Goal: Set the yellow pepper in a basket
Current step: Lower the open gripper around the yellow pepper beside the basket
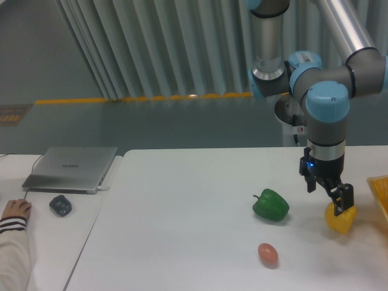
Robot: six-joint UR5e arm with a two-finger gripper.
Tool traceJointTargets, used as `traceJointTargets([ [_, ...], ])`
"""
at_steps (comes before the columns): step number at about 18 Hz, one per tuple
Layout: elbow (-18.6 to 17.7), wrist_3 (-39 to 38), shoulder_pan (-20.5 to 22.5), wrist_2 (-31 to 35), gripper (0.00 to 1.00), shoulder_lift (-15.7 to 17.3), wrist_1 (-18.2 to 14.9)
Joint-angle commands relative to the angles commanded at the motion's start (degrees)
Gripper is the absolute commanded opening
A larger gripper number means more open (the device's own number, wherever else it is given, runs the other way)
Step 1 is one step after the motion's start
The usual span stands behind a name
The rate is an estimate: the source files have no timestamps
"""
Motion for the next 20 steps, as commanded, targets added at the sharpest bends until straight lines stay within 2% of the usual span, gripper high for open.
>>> traceJointTargets([
  [9, -0.3, -0.2, -0.6, 0.1, 1.00, -0.3, 0.1],
  [14, -0.7, -4.9, -0.7, -0.1, 1.00, -0.3, 0.6],
  [18, -3.9, -5.1, -1.1, -0.1, 1.00, -0.2, 5.0],
  [20, -4.7, -5.1, -1.2, 0.0, 1.00, -0.1, 5.6],
])
